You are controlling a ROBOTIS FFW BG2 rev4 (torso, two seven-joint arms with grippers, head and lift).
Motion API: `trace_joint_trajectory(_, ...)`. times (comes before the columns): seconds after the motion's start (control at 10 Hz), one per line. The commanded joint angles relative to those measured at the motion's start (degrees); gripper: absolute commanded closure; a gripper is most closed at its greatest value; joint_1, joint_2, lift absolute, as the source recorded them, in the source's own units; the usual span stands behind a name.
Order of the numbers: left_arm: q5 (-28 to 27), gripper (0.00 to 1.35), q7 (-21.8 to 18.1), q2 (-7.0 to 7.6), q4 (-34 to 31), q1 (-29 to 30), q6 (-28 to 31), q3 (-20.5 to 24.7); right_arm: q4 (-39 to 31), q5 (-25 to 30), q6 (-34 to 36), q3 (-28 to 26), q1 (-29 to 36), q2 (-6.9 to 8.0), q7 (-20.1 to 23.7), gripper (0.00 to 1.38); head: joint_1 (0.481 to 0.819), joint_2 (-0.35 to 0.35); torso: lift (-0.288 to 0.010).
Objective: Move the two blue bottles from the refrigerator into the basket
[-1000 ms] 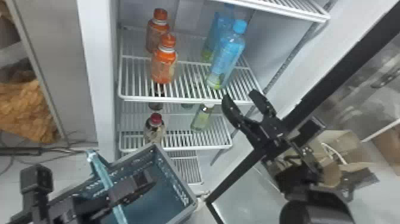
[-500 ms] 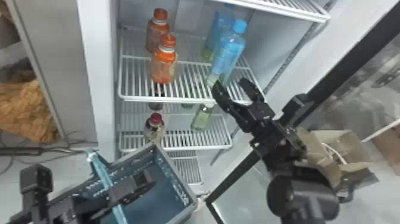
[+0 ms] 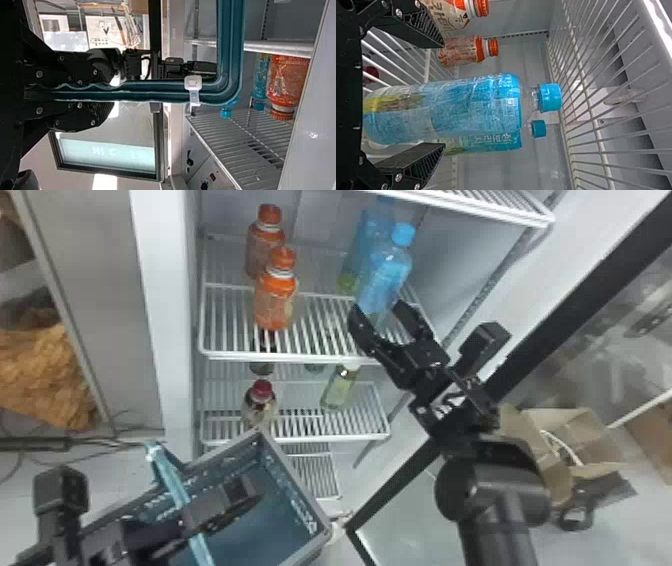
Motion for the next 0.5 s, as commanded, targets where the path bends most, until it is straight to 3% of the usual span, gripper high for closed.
trace_joint_trajectory(0.0, -0.1, 1.20, 0.0, 0.00, 0.0, 0.0, 0.0, -0.1, 1.3, 0.4, 0.0, 0.7, -1.8, -0.25, -0.3, 0.16, 0.695, -0.350, -0.010)
trace_joint_trajectory(0.4, 0.1, 1.20, 0.0, 0.00, -0.1, 0.0, 0.0, 0.0, 2.9, 1.8, 1.0, 0.5, -3.7, -0.42, -1.4, 0.19, 0.695, -0.350, -0.010)
